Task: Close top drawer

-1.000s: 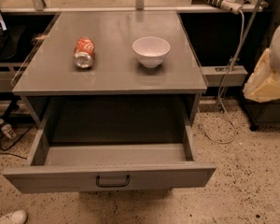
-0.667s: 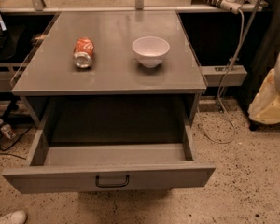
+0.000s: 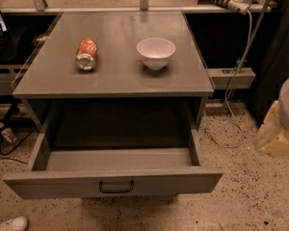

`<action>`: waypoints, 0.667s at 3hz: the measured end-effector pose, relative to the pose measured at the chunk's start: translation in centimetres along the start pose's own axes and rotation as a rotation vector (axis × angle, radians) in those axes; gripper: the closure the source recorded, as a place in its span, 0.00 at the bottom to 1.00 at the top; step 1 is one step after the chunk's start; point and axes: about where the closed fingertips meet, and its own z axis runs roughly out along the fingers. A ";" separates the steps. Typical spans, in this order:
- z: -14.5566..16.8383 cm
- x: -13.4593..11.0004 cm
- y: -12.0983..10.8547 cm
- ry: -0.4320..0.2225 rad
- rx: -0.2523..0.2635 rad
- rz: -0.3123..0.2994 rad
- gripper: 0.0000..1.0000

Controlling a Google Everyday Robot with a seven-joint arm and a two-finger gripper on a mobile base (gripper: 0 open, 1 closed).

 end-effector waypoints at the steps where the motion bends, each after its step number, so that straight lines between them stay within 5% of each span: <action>1: 2.7 0.1 1.9 -0.006 -0.045 0.024 1.00; 2: 8.1 0.0 5.1 -0.021 -0.136 0.072 1.00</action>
Offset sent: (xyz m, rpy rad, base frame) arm -0.0596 0.0493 -0.1805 0.1681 0.2675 -0.1155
